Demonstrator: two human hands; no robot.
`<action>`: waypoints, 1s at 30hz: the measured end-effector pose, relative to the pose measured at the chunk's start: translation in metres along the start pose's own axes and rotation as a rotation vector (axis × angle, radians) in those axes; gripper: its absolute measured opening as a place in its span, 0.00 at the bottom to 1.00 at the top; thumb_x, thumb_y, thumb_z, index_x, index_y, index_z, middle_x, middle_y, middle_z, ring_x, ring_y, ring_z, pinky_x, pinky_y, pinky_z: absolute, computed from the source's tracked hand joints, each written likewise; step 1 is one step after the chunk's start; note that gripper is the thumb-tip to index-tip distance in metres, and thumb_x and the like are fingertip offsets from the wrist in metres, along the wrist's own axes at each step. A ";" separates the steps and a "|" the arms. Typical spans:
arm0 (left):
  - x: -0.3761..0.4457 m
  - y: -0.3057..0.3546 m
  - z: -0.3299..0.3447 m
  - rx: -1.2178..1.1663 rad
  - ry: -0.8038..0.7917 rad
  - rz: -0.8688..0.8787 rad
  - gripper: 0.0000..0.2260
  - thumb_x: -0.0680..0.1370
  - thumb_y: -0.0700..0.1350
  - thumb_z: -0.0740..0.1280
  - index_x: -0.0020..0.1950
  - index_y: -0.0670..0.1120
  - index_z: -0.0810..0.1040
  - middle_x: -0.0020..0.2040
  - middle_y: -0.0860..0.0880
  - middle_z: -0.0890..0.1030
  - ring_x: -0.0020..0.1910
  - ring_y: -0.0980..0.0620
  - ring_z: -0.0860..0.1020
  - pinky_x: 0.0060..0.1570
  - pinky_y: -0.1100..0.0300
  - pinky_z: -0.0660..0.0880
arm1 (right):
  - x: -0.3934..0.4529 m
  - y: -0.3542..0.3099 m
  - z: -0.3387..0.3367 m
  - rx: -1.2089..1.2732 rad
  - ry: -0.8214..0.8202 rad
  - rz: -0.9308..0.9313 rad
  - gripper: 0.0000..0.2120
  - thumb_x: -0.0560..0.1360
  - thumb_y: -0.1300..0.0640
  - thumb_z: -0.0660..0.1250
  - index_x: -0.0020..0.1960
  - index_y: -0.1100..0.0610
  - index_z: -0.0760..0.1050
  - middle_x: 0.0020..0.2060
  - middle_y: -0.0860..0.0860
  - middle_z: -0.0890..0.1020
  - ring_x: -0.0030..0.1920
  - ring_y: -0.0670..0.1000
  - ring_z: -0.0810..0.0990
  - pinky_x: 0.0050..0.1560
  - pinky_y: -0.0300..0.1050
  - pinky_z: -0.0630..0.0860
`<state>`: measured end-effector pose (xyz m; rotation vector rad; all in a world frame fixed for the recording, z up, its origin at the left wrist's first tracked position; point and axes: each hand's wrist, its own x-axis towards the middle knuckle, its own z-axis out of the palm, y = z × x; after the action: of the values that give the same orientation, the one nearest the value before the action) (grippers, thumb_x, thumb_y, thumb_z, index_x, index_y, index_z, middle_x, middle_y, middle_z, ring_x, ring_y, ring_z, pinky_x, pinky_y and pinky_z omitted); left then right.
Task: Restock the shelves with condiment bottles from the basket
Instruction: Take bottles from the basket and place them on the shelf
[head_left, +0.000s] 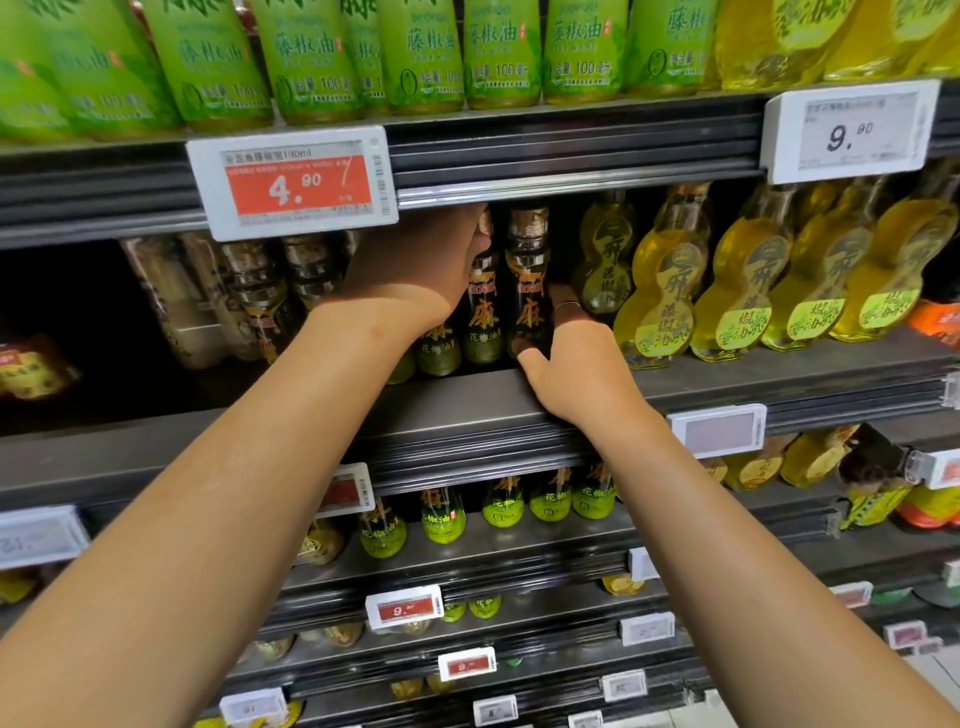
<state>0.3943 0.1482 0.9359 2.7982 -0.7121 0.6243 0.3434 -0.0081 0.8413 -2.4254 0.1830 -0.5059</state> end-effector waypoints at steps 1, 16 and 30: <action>-0.001 0.000 -0.001 0.022 0.009 0.007 0.20 0.86 0.50 0.55 0.78 0.48 0.63 0.69 0.43 0.76 0.66 0.41 0.75 0.55 0.54 0.68 | 0.000 0.000 0.000 -0.004 -0.001 -0.005 0.37 0.80 0.49 0.68 0.82 0.54 0.53 0.35 0.46 0.70 0.39 0.53 0.72 0.40 0.43 0.68; -0.133 -0.016 -0.001 -0.170 0.471 -0.034 0.10 0.78 0.37 0.68 0.59 0.43 0.81 0.53 0.44 0.80 0.54 0.44 0.76 0.56 0.65 0.65 | -0.001 0.001 -0.002 -0.005 -0.005 -0.014 0.35 0.78 0.48 0.70 0.79 0.58 0.60 0.33 0.47 0.72 0.34 0.46 0.70 0.32 0.41 0.66; -0.130 -0.072 0.017 -0.380 0.232 -0.858 0.25 0.70 0.59 0.77 0.39 0.38 0.73 0.37 0.40 0.76 0.38 0.39 0.77 0.29 0.54 0.70 | 0.024 -0.006 0.008 0.321 -0.081 0.114 0.42 0.73 0.53 0.72 0.81 0.47 0.55 0.73 0.54 0.72 0.68 0.59 0.73 0.68 0.54 0.73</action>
<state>0.3326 0.2599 0.8576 2.2936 0.3813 0.5362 0.3692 -0.0048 0.8466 -2.1047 0.1890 -0.3545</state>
